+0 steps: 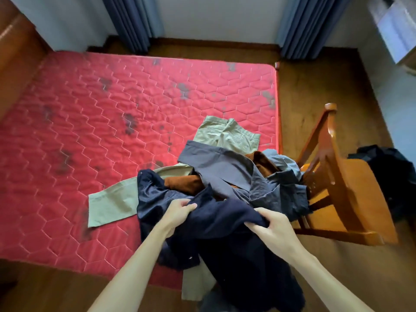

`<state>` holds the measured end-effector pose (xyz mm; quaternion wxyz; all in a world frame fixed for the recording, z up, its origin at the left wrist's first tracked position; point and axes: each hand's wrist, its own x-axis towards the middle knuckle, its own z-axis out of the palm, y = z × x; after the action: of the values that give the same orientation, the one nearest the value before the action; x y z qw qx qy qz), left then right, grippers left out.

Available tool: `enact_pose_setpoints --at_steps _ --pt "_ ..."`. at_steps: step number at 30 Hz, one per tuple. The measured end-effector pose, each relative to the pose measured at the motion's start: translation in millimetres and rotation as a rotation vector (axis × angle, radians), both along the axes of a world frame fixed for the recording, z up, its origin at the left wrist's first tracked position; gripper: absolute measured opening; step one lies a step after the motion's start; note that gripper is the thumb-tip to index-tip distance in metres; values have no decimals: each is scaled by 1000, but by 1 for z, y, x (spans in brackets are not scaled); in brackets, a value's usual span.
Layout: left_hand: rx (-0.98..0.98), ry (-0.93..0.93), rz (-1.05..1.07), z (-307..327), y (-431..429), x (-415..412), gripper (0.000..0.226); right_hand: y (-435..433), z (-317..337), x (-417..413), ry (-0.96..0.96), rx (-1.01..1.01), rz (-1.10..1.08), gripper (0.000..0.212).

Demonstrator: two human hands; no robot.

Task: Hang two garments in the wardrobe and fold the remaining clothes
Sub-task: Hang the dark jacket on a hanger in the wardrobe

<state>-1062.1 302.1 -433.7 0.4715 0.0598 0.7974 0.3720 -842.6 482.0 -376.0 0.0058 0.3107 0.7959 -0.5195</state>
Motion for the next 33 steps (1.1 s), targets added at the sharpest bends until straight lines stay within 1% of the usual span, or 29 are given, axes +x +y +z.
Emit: enact_pose_setpoints --at_steps 3,6,8,10,12,14,15,17,21,23,25,28,30,32,33 --pt "101 27 42 59 22 -4 16 15 35 -2 77 47 -23 26" --pt "178 4 174 115 39 1 15 27 65 -6 71 79 -56 33" --pt "231 -19 261 150 49 4 15 31 80 -9 45 46 -67 40" --pt "291 -37 381 183 61 4 23 31 95 -14 12 -3 -5 62" --pt "370 -20 514 215 74 1 23 27 113 -20 -41 -38 138 83" --pt "468 3 607 247 83 0 24 23 134 -27 -118 -5 259 103" --pt "522 17 643 260 86 -2 25 20 145 -30 -136 24 286 111" --pt "643 61 704 292 91 -1 26 15 170 -35 -100 56 297 115" --pt "873 158 752 353 96 4 15 3 220 -48 22 23 329 116" --pt "984 187 760 379 97 6 17 -6 241 -62 89 44 318 111" --pt "1084 184 744 403 96 10 19 -17 258 -82 189 85 253 98" --pt "1205 202 703 437 95 15 13 -32 278 -113 329 171 139 74" --pt "1239 272 698 456 91 14 12 -32 287 -133 393 285 83 51" --pt "1228 387 717 471 83 9 16 -24 292 -147 470 382 38 24" --pt "1208 457 734 476 77 5 19 -16 294 -152 507 412 18 20"
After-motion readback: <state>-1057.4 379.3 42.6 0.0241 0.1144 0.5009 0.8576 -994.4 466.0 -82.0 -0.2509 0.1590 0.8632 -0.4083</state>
